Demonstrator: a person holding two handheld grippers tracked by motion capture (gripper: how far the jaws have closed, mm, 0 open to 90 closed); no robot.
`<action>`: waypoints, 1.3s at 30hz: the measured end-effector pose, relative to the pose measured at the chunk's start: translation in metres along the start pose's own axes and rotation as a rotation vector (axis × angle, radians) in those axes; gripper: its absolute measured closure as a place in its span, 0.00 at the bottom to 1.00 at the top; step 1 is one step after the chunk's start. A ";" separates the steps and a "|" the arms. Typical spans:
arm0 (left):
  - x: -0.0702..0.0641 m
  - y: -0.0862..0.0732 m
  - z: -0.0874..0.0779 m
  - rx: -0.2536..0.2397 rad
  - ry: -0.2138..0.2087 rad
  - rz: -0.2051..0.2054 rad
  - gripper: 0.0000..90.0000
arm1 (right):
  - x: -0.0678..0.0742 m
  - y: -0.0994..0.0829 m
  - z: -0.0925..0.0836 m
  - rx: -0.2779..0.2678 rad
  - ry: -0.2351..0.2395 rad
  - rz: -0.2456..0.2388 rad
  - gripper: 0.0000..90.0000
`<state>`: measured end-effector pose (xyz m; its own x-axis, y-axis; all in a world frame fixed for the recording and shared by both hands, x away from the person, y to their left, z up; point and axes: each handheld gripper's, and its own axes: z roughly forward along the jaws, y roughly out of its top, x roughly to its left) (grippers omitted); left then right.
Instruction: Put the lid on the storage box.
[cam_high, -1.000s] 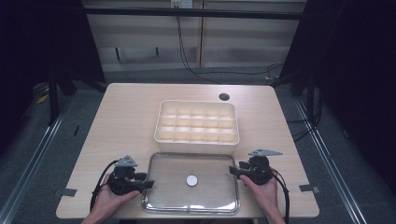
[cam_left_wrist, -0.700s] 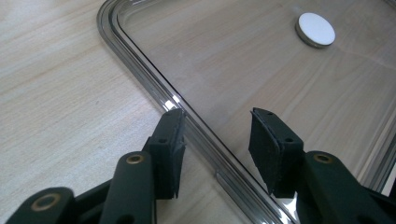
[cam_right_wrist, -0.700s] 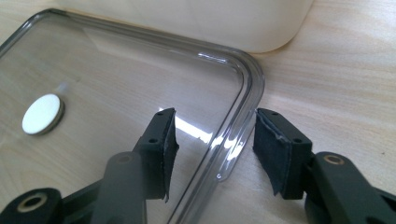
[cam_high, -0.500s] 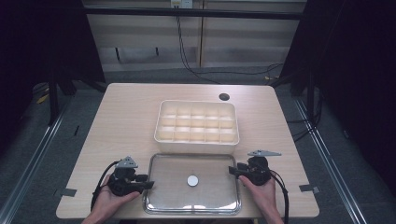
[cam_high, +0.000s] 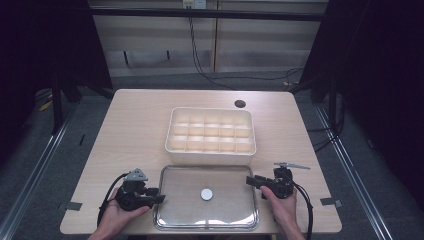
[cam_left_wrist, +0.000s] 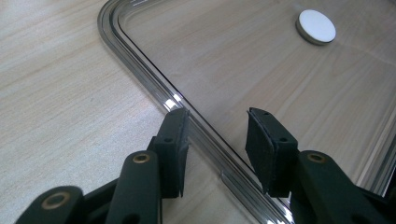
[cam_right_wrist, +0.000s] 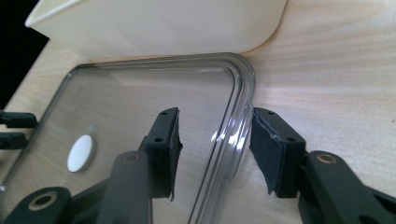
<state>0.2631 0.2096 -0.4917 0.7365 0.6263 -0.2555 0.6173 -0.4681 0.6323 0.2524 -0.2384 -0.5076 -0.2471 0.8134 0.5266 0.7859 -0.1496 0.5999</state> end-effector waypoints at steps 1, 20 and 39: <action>0.000 0.000 0.000 0.001 -0.003 0.000 0.65 | -0.001 0.000 0.000 0.000 0.009 0.014 0.59; 0.000 0.000 0.000 -0.001 -0.001 0.003 0.64 | -0.005 -0.003 -0.002 0.030 0.163 0.079 0.71; 0.001 0.000 0.001 -0.010 -0.026 -0.021 0.50 | -0.002 -0.004 -0.015 -0.029 0.241 0.056 0.80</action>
<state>0.2644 0.2095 -0.4923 0.7306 0.6195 -0.2872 0.6298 -0.4488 0.6340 0.2414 -0.2479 -0.5019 -0.3340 0.6466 0.6858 0.7864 -0.2100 0.5809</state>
